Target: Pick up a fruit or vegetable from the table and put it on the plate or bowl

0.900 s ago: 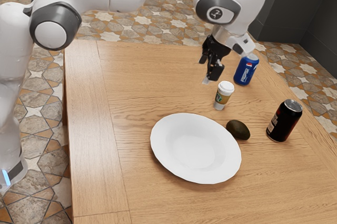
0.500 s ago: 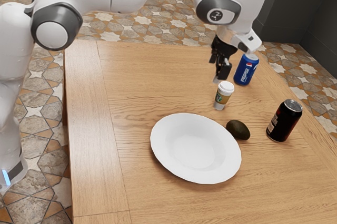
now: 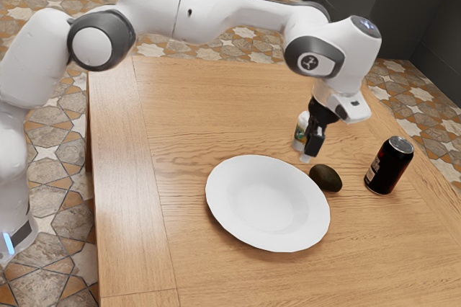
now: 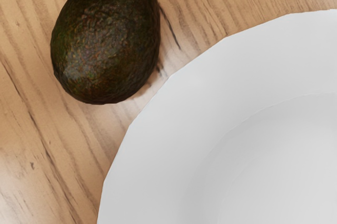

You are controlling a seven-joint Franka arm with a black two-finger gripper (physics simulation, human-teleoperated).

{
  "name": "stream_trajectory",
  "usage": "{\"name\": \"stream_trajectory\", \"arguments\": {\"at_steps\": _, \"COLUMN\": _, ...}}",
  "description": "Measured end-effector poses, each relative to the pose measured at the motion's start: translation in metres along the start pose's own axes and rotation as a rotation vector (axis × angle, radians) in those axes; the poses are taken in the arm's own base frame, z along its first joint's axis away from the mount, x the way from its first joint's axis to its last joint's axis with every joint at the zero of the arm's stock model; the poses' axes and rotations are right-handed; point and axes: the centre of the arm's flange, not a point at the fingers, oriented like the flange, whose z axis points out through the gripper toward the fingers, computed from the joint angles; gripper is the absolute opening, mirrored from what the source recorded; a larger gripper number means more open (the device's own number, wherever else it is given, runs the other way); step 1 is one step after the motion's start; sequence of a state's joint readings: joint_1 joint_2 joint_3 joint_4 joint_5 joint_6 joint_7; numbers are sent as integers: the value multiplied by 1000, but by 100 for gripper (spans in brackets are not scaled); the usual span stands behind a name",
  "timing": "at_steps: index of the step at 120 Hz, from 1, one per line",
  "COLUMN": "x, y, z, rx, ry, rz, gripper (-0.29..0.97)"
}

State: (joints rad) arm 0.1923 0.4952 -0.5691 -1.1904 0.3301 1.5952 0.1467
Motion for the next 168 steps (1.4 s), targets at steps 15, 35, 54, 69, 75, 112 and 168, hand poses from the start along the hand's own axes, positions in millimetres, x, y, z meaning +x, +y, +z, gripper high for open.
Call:
{"name": "stream_trajectory", "arguments": {"at_steps": 15, "x": 11, "y": -6, "z": 6, "rx": -7, "ry": 16, "rz": 18, "gripper": 68}}
{"name": "stream_trajectory", "arguments": {"at_steps": 35, "x": 18, "y": -21, "z": 3, "rx": 11, "ry": 41, "rz": -2, "gripper": 68}}
{"name": "stream_trajectory", "arguments": {"at_steps": 54, "x": 25, "y": -29, "z": 7, "rx": -8, "ry": 60, "rz": -63, "gripper": 68}}
{"name": "stream_trajectory", "arguments": {"at_steps": 69, "x": 41, "y": -31, "z": 14, "rx": -37, "ry": 89, "rz": -90, "gripper": 68}}
{"name": "stream_trajectory", "arguments": {"at_steps": 75, "x": 44, "y": -30, "z": 17, "rx": -44, "ry": 91, "rz": -95, "gripper": 68}}
{"name": "stream_trajectory", "arguments": {"at_steps": 112, "x": 51, "y": -30, "z": 38, "rx": -91, "ry": 73, "rz": -130, "gripper": 68}}
{"name": "stream_trajectory", "arguments": {"at_steps": 168, "x": 57, "y": -69, "z": 66, "rx": -119, "ry": 98, "rz": -195, "gripper": 68}}
